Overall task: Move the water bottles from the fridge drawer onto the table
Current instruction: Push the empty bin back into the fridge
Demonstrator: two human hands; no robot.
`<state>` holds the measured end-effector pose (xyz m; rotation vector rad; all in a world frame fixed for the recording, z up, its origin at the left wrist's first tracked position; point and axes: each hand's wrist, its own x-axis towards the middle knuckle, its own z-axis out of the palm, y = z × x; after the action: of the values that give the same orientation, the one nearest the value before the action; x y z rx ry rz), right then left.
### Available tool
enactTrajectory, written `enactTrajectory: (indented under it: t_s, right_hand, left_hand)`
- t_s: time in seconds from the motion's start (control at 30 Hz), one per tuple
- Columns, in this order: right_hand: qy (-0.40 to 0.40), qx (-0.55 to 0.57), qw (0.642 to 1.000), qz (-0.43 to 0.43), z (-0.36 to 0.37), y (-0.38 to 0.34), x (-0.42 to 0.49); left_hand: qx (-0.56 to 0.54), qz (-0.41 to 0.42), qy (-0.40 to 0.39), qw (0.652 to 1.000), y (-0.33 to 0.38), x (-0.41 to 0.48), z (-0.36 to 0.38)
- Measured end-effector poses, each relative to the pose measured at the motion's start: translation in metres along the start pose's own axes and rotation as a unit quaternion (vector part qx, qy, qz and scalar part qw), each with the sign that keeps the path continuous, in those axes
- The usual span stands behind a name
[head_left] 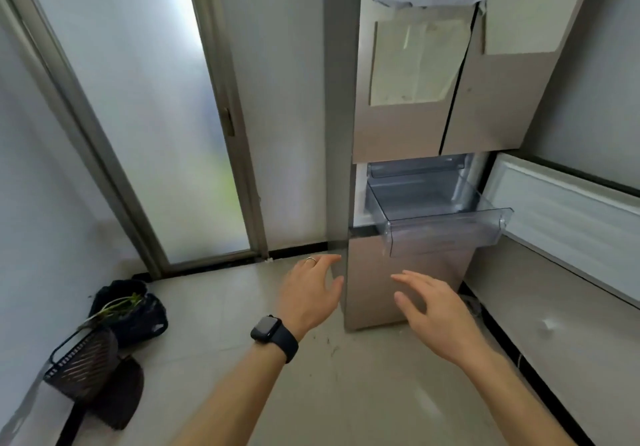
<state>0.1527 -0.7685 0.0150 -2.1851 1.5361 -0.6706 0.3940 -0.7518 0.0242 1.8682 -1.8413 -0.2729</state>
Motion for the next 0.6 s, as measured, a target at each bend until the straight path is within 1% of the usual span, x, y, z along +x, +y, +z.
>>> enactTrajectory:
  t_s: [0.2,0.37,0.47,0.6]
  right_hand:
    - [0.036,0.013,0.997,0.065,-0.015,0.056,0.064]
    - [0.038,0.043,0.991,0.12,-0.008,0.113,0.104]
    - [0.035,0.06,0.987,0.143,0.003,0.148,0.132]
    - [0.035,0.089,0.981,0.167,0.017,0.194,0.177]
  left_hand:
    - [0.025,0.062,-0.033,0.997,0.013,0.108,0.033]
    - [0.052,0.105,-0.051,0.992,0.03,0.181,0.069]
    - [0.082,0.137,-0.045,0.986,0.043,0.222,0.093]
    - [0.12,0.147,-0.065,0.98,0.056,0.283,0.127]
